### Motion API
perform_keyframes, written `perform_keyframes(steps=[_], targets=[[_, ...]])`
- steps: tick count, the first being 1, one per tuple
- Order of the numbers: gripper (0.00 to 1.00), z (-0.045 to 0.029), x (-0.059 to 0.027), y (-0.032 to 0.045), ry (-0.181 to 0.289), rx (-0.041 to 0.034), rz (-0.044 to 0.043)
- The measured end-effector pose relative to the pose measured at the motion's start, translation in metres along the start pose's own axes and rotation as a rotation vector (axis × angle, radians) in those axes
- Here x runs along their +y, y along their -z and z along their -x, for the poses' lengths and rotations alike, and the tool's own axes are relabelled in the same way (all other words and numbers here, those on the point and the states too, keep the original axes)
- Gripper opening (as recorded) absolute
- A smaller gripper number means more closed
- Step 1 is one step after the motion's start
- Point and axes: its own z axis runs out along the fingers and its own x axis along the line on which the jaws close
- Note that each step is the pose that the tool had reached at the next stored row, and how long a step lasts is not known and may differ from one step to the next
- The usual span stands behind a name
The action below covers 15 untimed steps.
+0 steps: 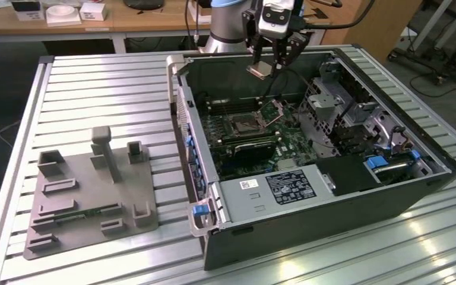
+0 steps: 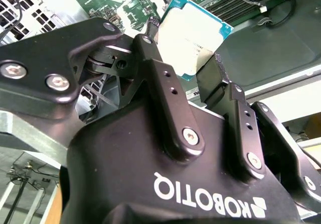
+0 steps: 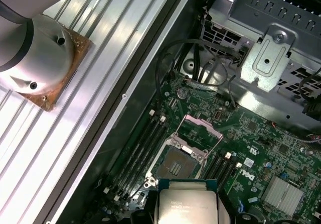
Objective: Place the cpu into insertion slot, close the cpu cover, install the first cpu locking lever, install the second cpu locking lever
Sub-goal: 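Place the cpu into insertion slot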
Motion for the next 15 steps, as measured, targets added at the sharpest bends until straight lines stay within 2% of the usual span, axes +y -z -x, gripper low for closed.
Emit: perform_keyframes(steps=[8,15], targets=[[0.54,0.0,0.0,0.0,-0.011,-0.001,0.0002],[0.54,0.0,-0.0001,0.0,-0.047,-0.0042,0.0008]])
